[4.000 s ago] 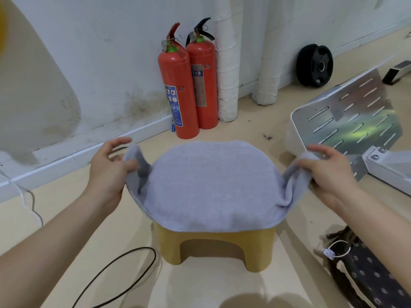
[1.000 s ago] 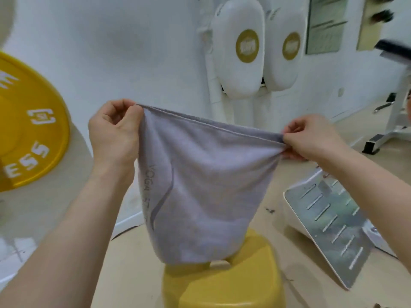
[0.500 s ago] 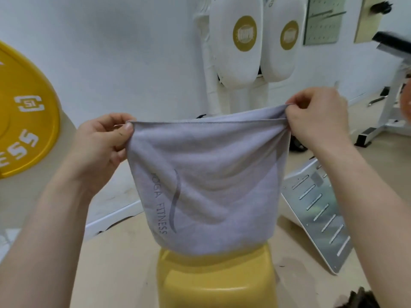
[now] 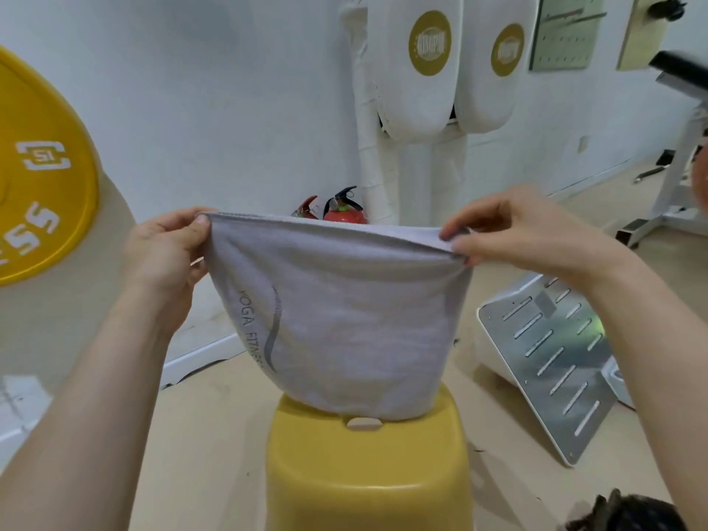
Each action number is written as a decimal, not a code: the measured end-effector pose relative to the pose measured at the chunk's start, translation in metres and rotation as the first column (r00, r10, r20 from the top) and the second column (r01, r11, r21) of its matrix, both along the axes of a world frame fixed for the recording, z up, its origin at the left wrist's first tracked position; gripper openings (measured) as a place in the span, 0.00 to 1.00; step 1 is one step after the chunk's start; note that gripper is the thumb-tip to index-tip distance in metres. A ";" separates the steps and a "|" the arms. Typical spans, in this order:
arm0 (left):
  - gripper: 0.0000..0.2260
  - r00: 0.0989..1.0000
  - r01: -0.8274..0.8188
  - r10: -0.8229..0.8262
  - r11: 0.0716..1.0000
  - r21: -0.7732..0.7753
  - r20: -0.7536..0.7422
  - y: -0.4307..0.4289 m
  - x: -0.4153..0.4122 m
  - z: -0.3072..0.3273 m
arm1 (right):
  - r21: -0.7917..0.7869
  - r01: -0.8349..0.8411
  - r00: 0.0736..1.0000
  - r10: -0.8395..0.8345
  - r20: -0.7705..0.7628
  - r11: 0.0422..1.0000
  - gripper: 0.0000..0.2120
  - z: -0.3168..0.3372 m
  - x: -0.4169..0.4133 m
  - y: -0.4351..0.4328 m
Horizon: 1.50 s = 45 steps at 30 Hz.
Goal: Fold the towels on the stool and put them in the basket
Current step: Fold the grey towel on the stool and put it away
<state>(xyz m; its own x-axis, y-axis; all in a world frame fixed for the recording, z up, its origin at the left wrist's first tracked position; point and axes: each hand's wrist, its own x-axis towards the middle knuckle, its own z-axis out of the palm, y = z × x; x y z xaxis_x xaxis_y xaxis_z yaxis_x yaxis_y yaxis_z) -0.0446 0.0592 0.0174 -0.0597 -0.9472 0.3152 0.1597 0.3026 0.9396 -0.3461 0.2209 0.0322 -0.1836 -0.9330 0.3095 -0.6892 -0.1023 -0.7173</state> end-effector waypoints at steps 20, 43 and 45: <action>0.07 0.772 0.077 -0.240 0.955 0.288 0.589 -0.034 0.004 -0.093 | 0.440 0.142 0.892 -0.307 0.331 0.887 0.09 -0.115 -0.031 -0.053; 0.07 0.834 -0.242 0.030 0.917 0.316 0.551 -0.090 -0.048 -0.233 | 0.248 0.541 0.824 -0.565 0.034 0.803 0.04 -0.258 -0.033 -0.136; 0.02 0.857 -0.214 -0.021 0.895 0.392 0.515 -0.088 -0.052 -0.232 | 0.213 0.564 0.826 -0.550 -0.124 0.798 0.05 -0.257 -0.034 -0.134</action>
<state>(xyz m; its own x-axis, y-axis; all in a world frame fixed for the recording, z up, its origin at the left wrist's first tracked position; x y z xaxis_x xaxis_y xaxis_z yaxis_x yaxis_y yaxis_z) -0.0966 -0.0287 -0.2149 0.0035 -0.9868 -0.1618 -0.3690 -0.1517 0.9170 -0.3799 0.0865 -0.2243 -0.6832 -0.7196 0.1240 -0.6136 0.4737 -0.6317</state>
